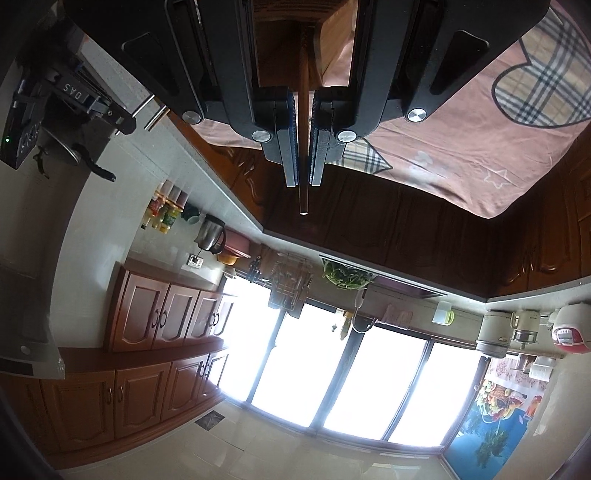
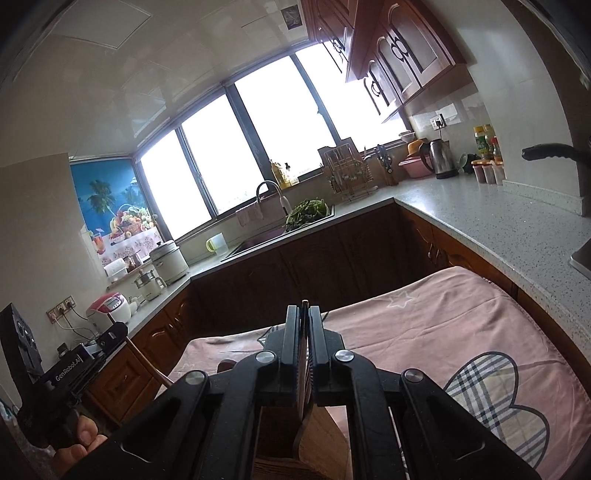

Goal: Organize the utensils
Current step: 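Lower both chopsticks into the holder and open both tools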

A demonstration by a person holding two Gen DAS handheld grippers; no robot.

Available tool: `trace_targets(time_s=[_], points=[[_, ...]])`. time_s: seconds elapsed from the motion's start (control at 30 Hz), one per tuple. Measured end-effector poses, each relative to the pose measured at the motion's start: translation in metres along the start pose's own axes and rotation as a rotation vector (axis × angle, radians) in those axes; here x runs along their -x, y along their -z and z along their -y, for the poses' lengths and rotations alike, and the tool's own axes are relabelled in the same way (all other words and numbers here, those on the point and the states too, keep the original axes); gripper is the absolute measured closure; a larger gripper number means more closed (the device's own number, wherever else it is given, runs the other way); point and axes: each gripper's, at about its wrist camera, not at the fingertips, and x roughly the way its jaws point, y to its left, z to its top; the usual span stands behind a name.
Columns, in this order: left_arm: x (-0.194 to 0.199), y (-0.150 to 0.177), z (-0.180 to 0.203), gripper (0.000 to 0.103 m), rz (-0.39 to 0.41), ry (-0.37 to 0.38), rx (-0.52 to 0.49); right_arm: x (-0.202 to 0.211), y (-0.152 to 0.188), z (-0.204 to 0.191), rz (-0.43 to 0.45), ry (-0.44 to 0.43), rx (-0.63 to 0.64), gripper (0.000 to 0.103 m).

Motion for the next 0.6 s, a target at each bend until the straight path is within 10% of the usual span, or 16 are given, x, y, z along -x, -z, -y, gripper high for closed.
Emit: trace_targets(time_s=[0.6], points=[[-0.014,0.022,0.003,0.098,-0.12,0.028,-0.032,-0.013,0.01,0.0,-0.074,0.002,-0.001,0.094]])
